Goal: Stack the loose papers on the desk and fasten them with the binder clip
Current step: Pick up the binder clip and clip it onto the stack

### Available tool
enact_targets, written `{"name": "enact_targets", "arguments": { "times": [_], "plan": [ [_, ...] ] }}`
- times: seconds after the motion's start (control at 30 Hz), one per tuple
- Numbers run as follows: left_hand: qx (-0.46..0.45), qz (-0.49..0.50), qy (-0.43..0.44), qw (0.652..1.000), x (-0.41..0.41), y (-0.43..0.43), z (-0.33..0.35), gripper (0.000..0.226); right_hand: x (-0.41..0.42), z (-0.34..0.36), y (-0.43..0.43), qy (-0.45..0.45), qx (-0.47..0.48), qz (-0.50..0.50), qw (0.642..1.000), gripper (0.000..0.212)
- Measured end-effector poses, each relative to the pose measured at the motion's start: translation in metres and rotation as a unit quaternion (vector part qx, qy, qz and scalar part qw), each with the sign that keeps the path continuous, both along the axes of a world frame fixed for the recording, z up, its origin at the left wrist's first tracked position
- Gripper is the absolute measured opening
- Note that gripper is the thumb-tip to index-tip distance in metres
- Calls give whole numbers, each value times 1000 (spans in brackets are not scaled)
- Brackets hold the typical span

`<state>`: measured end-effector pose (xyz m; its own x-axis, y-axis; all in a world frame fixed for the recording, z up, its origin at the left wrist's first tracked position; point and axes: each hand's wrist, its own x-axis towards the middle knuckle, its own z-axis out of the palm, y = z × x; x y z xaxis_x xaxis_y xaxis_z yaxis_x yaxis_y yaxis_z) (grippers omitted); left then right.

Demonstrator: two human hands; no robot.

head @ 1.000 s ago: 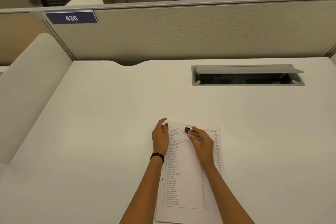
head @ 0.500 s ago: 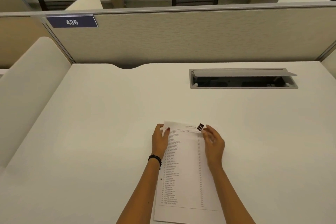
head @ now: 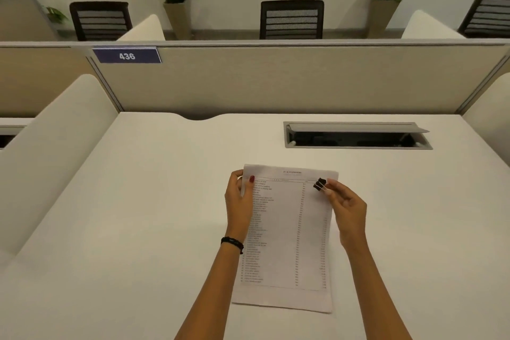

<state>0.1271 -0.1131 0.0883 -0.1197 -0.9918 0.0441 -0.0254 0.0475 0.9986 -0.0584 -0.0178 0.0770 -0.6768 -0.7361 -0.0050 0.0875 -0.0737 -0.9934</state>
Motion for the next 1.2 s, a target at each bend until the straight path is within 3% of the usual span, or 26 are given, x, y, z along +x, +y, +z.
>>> {"name": "enact_targets", "arguments": {
  "times": [0.2, 0.37, 0.87, 0.97, 1.2],
  "plan": [
    [-112, 56, 30, 992, 7, 21, 48, 9, 22, 55, 11, 116, -73, -20, 990, 30],
    [-202, 85, 32, 975, 6, 36, 62, 15, 40, 75, 24, 220, -132, -26, 966, 42],
    [-132, 100, 16, 986, -1, 35, 47, 15, 39, 79, 37, 290, -102, -29, 951, 34],
    [-139, 94, 10, 986, -2, 34, 47, 13, 38, 92, 37, 380, -104, -35, 919, 41],
    [-175, 65, -13, 982, -1, 34, 46, 11, 46, 139, 10, 614, -108, 28, 781, 36]
  ]
}}
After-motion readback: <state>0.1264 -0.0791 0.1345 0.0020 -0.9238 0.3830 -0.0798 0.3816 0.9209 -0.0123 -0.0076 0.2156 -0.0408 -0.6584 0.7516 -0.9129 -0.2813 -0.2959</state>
